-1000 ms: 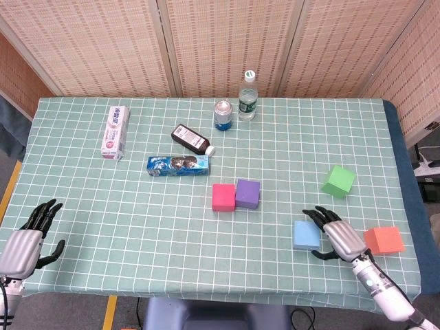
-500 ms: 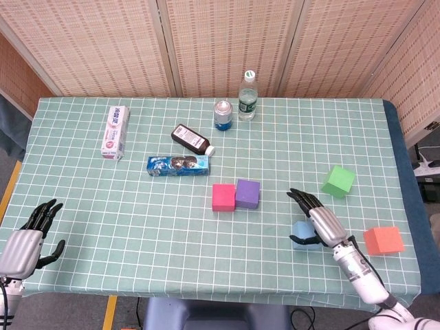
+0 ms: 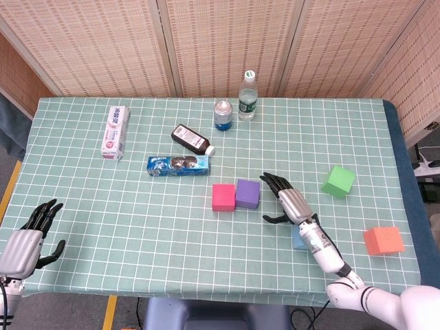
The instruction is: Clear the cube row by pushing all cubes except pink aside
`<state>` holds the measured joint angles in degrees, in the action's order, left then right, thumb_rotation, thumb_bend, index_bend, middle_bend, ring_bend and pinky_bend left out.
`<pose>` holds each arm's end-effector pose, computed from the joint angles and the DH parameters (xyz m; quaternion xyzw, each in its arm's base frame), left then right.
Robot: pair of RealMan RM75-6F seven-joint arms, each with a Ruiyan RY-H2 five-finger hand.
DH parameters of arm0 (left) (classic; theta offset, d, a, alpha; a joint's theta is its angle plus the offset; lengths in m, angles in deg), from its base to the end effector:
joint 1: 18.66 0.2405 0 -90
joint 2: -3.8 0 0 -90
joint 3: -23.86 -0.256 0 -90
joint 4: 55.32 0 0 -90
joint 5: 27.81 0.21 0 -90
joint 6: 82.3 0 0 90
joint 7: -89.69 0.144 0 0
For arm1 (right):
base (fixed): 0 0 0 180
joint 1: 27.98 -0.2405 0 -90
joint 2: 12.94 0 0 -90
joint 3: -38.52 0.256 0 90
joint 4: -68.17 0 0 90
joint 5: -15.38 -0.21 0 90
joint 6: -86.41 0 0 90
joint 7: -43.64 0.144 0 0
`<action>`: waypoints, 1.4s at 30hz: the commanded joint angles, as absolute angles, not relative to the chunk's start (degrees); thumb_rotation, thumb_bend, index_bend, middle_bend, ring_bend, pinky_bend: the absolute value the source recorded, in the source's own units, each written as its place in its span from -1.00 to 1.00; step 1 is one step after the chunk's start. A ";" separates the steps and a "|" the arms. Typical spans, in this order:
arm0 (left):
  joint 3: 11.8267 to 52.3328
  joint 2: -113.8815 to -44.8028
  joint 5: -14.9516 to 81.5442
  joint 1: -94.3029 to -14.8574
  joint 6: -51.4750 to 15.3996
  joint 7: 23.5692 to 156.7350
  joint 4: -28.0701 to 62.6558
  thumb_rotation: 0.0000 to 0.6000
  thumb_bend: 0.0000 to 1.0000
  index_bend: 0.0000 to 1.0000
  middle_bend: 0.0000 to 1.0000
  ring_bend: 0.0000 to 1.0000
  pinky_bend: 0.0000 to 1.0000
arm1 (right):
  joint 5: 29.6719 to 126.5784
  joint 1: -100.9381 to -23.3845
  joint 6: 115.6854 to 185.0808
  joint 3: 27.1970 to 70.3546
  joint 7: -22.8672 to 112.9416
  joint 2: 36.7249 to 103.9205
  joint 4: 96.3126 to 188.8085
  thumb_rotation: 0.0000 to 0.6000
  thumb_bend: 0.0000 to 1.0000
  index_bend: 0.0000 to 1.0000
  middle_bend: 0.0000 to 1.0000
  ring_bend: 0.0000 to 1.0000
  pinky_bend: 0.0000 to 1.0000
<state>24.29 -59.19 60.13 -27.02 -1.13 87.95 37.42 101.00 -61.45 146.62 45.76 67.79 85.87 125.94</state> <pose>-0.3032 0.1900 0.1482 -0.6333 -0.3979 -0.3824 0.5426 -0.2296 -0.3352 -0.0359 0.6495 -0.4874 0.4689 0.3475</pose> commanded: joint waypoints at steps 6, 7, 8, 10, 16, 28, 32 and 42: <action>24.24 -59.18 60.25 -27.03 -1.10 87.98 37.35 1.00 -0.14 -0.92 -1.00 -0.92 -0.19 | 101.57 -64.07 145.64 46.22 71.42 89.58 121.29 1.00 -0.83 -0.76 -0.90 -1.00 -0.69; 24.25 -59.15 60.16 -27.07 -1.23 87.84 37.36 1.00 -0.14 -0.92 -1.00 -0.92 -0.19 | 101.97 -64.64 145.75 46.21 72.85 90.56 120.10 1.00 -0.83 -0.70 -0.85 -1.00 -0.66; 24.26 -59.09 60.09 -27.10 -1.33 87.65 37.44 1.00 -0.14 -0.92 -1.00 -0.91 -0.19 | 102.10 -64.86 146.09 46.27 73.67 91.26 118.92 1.00 -0.83 -0.63 -0.79 -0.98 -0.59; 24.27 -59.00 60.07 -27.13 -1.38 87.42 37.52 1.00 -0.14 -0.92 -1.00 -0.91 -0.19 | 102.03 -65.19 146.16 46.32 76.31 92.46 117.09 1.00 -0.83 -0.53 -0.71 -0.91 -0.46; 24.20 -59.11 60.44 -27.09 -1.09 87.62 37.33 1.00 -0.14 -0.92 -1.00 -0.91 -0.19 | 103.05 -65.00 151.06 46.35 78.72 95.84 109.90 1.00 -0.83 0.00 -0.29 -0.36 0.15; 24.15 -59.11 60.49 -27.12 -1.12 87.69 37.29 1.00 -0.14 -0.92 -1.00 -0.91 -0.18 | 102.72 -62.84 159.72 47.39 70.82 94.05 103.98 1.00 -0.78 0.33 0.04 -0.03 0.49; 24.16 -59.15 60.41 -27.10 -1.12 88.03 37.39 1.00 -0.15 -0.92 -1.00 -0.91 -0.18 | 101.00 -61.36 159.33 48.02 68.54 90.56 104.97 1.00 -0.78 0.33 0.04 -0.03 0.49; 24.29 -59.19 60.03 -27.12 -1.23 88.32 37.62 1.00 -0.14 -0.92 -1.00 -0.91 -0.18 | 101.86 -59.55 153.77 44.60 79.69 81.77 110.15 1.00 -0.79 -0.52 -0.73 -0.94 -0.27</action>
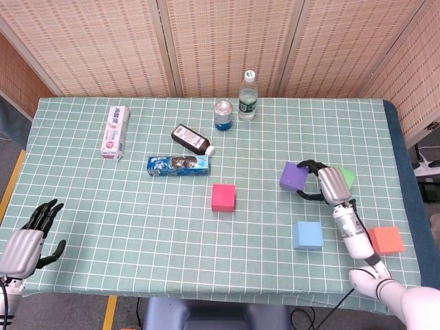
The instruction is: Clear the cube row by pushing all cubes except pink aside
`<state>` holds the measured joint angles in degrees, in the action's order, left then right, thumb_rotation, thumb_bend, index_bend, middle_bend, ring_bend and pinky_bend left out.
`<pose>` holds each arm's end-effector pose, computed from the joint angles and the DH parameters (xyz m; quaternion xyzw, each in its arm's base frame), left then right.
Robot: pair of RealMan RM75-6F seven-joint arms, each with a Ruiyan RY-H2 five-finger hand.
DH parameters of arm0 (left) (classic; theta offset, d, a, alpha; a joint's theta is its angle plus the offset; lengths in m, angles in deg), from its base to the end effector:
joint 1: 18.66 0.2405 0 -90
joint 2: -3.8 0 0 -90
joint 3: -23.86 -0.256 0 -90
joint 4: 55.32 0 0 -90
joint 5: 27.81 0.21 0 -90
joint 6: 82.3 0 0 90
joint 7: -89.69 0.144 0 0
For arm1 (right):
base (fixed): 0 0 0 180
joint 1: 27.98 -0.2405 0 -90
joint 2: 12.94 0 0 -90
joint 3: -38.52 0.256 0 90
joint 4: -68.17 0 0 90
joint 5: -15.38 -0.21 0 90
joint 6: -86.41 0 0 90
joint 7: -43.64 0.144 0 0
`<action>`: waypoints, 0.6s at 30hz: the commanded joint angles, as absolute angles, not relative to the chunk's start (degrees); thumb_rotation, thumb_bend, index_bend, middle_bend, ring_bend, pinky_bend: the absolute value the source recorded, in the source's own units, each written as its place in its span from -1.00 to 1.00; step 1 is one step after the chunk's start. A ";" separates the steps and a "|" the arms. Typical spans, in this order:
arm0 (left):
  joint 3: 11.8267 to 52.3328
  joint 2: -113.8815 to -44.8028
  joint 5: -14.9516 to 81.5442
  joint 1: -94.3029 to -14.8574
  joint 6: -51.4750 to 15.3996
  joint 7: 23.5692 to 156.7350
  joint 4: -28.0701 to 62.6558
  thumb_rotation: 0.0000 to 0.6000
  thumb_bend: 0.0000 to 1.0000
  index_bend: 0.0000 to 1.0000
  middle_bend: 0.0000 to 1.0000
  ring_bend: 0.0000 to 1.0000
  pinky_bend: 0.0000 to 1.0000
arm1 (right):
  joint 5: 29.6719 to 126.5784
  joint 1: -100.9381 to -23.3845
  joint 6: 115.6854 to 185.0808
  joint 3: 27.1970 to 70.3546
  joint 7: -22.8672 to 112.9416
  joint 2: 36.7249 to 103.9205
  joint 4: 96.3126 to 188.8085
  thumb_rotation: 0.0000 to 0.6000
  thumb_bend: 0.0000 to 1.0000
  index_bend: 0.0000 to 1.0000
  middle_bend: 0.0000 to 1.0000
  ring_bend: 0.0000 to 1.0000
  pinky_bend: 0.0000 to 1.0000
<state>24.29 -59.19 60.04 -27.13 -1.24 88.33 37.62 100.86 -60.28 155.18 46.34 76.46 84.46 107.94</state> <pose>-0.3025 0.1905 0.1477 -0.6344 -0.3971 -0.3813 0.5427 -0.2915 -0.3668 0.0420 0.6133 -0.4102 0.4981 0.4557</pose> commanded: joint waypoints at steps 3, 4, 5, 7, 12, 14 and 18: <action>24.29 -59.20 60.03 -27.13 -1.23 88.23 37.53 1.00 -0.14 -0.92 -1.00 -0.91 -0.18 | 103.57 -58.73 155.29 43.06 81.80 79.77 112.67 1.00 -0.79 -0.84 -0.97 -1.00 -0.51; 24.30 -59.21 60.02 -27.14 -1.25 88.22 37.48 1.00 -0.14 -0.92 -1.00 -0.91 -0.18 | 103.99 -58.45 155.92 42.72 81.93 79.23 113.37 1.00 -0.79 -0.91 -0.99 -1.00 -0.58; 24.31 -59.21 59.98 -27.15 -1.30 88.18 37.46 1.00 -0.14 -0.92 -1.00 -0.91 -0.18 | 104.42 -58.12 156.74 42.41 81.78 78.68 114.18 1.00 -0.79 -0.96 -1.00 -1.00 -0.64; 24.32 -59.19 59.94 -27.22 -1.44 87.96 37.47 1.00 -0.14 -0.92 -1.00 -0.91 -0.18 | 105.50 -57.25 158.97 41.73 80.50 77.12 116.43 1.00 -0.79 -1.00 -1.00 -1.00 -0.71; 24.34 -59.18 59.87 -27.20 -1.42 87.84 37.32 1.00 -0.14 -0.92 -1.00 -0.92 -0.18 | 105.08 -52.67 164.53 41.10 65.06 71.60 126.17 1.00 -0.79 -0.92 -1.00 -1.00 -0.73; 24.31 -59.16 59.91 -27.20 -1.42 87.82 37.28 1.00 -0.14 -0.92 -1.00 -0.91 -0.18 | 103.66 -49.94 166.44 40.86 56.37 69.21 131.16 1.00 -0.79 -0.76 -0.99 -1.00 -0.73; 24.29 -59.20 60.00 -27.20 -1.36 88.01 37.24 1.00 -0.14 -0.92 -1.00 -0.91 -0.18 | 100.91 -44.22 170.03 39.42 39.57 65.15 138.61 1.00 -0.79 -0.68 -0.85 -1.00 -0.73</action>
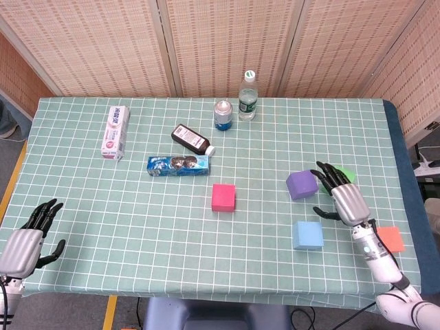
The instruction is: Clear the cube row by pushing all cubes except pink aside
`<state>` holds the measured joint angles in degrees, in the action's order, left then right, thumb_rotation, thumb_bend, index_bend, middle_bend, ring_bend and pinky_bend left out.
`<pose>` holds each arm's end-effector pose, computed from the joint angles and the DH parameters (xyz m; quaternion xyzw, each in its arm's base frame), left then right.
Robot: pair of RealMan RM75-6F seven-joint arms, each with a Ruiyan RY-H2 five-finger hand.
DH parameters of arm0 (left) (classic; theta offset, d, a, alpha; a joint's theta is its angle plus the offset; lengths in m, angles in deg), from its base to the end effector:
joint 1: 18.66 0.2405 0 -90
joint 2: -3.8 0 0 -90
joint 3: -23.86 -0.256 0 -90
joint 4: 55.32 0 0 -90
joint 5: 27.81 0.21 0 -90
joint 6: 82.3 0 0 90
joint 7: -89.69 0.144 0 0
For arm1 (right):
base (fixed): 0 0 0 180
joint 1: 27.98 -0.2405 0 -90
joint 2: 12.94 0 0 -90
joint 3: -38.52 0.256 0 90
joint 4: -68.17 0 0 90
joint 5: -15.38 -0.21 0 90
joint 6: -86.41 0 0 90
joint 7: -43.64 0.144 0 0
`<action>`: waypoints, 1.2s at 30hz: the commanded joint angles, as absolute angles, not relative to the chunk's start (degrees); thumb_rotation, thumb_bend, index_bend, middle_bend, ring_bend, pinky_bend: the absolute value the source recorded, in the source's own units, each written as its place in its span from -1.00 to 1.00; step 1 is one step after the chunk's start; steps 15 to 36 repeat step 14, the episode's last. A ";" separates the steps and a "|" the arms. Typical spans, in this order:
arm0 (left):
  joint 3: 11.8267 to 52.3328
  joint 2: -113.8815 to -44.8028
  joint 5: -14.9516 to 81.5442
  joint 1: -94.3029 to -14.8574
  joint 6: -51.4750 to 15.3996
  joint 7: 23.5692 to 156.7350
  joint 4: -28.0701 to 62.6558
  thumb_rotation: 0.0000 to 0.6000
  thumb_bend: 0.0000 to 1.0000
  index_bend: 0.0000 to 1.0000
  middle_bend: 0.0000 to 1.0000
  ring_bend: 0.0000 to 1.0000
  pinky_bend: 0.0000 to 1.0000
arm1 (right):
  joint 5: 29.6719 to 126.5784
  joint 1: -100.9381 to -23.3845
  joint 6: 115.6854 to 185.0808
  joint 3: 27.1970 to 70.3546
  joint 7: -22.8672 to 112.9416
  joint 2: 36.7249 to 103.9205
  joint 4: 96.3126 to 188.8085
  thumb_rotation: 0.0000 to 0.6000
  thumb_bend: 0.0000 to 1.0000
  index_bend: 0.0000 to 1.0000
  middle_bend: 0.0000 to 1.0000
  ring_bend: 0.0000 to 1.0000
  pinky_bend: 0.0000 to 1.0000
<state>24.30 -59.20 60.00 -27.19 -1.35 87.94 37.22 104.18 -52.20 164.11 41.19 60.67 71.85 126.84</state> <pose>-0.3039 0.1911 0.1482 -0.6343 -0.3976 -0.3808 0.5427 -0.3032 -0.3009 0.0789 0.6643 -0.3397 0.4562 0.4849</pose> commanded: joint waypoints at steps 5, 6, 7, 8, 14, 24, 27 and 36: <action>24.33 -59.32 60.16 -27.24 -1.22 88.88 37.39 1.00 -0.14 -0.92 -1.00 -0.91 -0.18 | 95.08 -39.57 169.42 38.73 31.16 60.95 146.46 1.00 -0.79 -0.76 -0.84 -1.00 -0.72; 24.39 -59.35 60.09 -27.23 -1.16 88.83 37.48 1.00 -0.14 -0.92 -1.00 -0.91 -0.18 | 94.48 -39.17 169.27 38.75 30.57 60.53 147.07 1.00 -0.79 -0.77 -0.84 -1.00 -0.73; 24.49 -59.37 59.96 -27.19 -1.06 88.54 37.61 1.00 -0.14 -0.92 -1.00 -0.91 -0.18 | 94.02 -38.76 169.17 38.75 29.79 60.26 147.45 1.00 -0.79 -0.78 -0.85 -1.00 -0.73; 24.53 -59.36 59.89 -27.18 -1.05 88.27 37.66 1.00 -0.14 -0.92 -1.00 -0.91 -0.18 | 93.90 -38.54 168.99 38.62 29.16 60.15 147.44 1.00 -0.79 -0.79 -0.85 -1.00 -0.73; 24.39 -59.45 60.48 -27.19 -0.78 88.62 37.20 1.00 -0.14 -0.92 -1.00 -0.91 -0.18 | 96.50 -38.24 167.99 37.37 28.94 60.54 147.43 1.00 -0.79 -0.84 -0.90 -1.00 -0.72; 24.39 -59.45 60.48 -27.19 -0.78 88.62 37.20 1.00 -0.14 -0.92 -1.00 -0.91 -0.18 | 96.50 -38.24 167.99 37.37 28.94 60.54 147.43 1.00 -0.79 -0.84 -0.90 -1.00 -0.72; 24.39 -59.45 60.48 -27.19 -0.78 88.62 37.20 1.00 -0.14 -0.92 -1.00 -0.91 -0.18 | 96.50 -38.24 167.99 37.37 28.94 60.54 147.43 1.00 -0.79 -0.84 -0.90 -1.00 -0.72; 24.39 -59.45 60.48 -27.19 -0.78 88.62 37.20 1.00 -0.14 -0.92 -1.00 -0.91 -0.18 | 96.50 -38.24 167.99 37.37 28.94 60.54 147.43 1.00 -0.79 -0.84 -0.90 -1.00 -0.72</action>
